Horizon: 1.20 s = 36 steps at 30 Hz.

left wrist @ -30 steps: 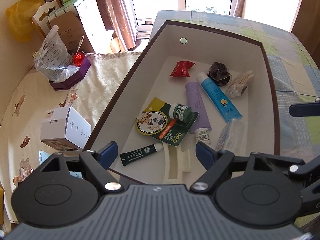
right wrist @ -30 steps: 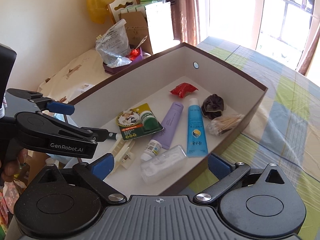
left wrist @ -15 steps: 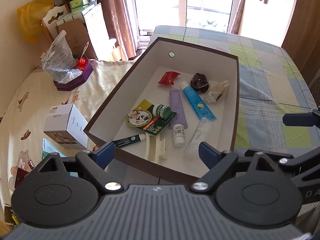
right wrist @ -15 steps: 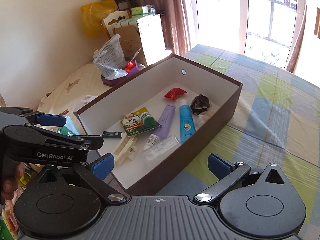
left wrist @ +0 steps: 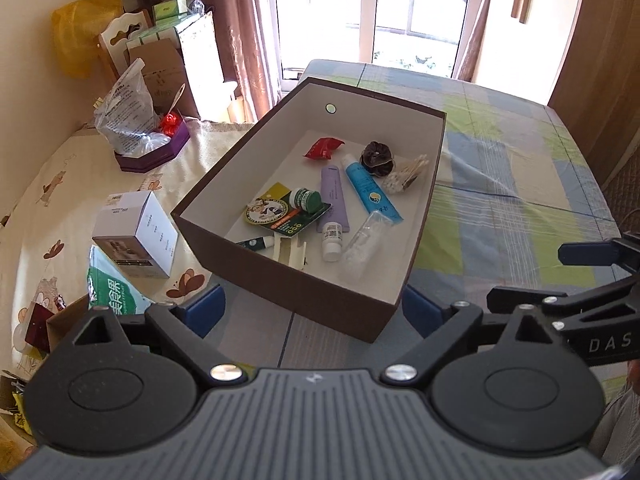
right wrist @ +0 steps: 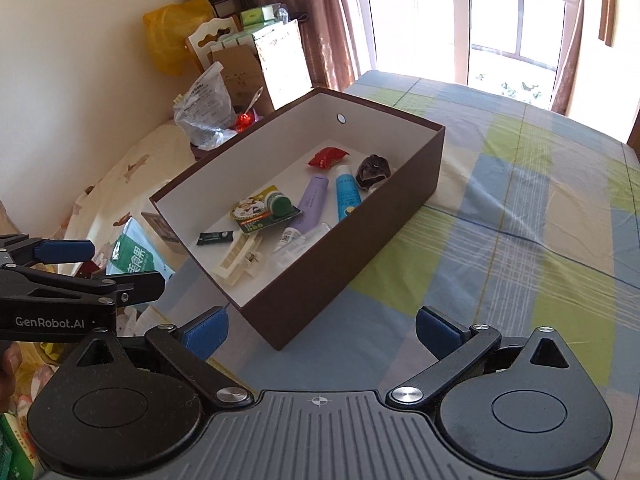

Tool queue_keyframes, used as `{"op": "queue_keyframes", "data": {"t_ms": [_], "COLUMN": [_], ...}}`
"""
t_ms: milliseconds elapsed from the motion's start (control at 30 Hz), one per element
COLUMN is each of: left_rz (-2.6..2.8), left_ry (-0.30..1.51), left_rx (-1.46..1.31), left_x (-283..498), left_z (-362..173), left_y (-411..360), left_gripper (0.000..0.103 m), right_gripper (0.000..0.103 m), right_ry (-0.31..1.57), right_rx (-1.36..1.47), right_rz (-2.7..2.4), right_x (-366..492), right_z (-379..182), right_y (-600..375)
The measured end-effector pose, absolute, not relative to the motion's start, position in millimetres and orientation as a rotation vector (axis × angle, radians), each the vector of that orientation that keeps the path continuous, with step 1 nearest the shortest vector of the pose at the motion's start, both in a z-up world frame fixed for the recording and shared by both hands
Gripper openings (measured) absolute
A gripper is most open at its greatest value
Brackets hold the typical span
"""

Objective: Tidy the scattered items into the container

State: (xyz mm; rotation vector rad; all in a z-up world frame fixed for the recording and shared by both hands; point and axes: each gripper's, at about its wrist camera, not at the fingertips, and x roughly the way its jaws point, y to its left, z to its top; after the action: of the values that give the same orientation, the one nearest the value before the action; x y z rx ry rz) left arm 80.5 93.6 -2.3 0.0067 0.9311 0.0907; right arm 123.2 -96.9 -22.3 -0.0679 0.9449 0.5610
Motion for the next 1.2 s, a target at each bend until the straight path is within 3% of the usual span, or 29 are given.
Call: {"op": "queue_keyframes", "data": {"t_ms": [1200], "left_rz": [0.144], "left_ry": [0.971], "left_rx": [0.061], "left_x": [28], "left_z": [-17], "left_y": [64], "left_gripper": [0.094], "right_gripper": [0.103], "right_ry": [0.984], "right_rx": [-0.106], "right_rz": [0.544], "right_x": [74], "right_z": [-37], "right_y": [-123]}}
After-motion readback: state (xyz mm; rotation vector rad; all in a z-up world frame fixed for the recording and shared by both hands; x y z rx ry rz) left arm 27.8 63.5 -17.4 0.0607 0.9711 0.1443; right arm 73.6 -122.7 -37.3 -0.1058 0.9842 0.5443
